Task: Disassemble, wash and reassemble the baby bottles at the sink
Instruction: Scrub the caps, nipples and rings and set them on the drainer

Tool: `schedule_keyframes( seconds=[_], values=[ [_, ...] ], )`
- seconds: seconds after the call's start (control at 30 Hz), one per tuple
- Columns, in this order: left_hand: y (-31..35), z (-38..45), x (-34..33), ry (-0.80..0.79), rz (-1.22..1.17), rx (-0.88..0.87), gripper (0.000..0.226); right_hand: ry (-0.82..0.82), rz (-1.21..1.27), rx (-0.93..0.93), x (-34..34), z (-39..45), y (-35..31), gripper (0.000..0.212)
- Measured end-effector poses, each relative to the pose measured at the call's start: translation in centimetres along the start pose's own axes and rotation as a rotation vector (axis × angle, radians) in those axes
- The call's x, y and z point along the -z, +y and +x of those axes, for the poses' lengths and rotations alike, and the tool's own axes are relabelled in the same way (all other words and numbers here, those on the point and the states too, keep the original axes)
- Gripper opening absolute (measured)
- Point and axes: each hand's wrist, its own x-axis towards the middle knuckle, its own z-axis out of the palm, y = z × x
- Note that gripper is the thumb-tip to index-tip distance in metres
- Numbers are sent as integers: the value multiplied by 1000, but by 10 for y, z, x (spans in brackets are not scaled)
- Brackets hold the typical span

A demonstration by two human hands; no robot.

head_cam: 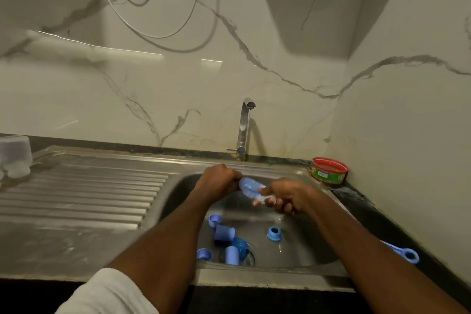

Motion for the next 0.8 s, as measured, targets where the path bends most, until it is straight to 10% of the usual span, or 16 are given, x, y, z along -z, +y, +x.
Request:
schedule_keyframes(
  seconds=[0.37, 0.47, 0.63, 0.7, 0.8],
  values=[
    [0, -5, -5, -166, -248, -66, 24, 615, -1353, 780, -5, 6, 9, 34],
    [-7, -4, -2, -109, -200, -58, 22, 618, -1173, 672, -19, 16, 10, 26],
    [6, 7, 3, -55, -14, -116, 22, 44, 24, -22, -3, 14, 2, 36],
    [11, 9, -1, -78, 11, -125, 23, 37, -6, -20, 3, 18, 8, 37],
    [14, 7, -12, -106, -86, -65, 18, 419, -675, 467, 8, 33, 18, 44]
  ],
)
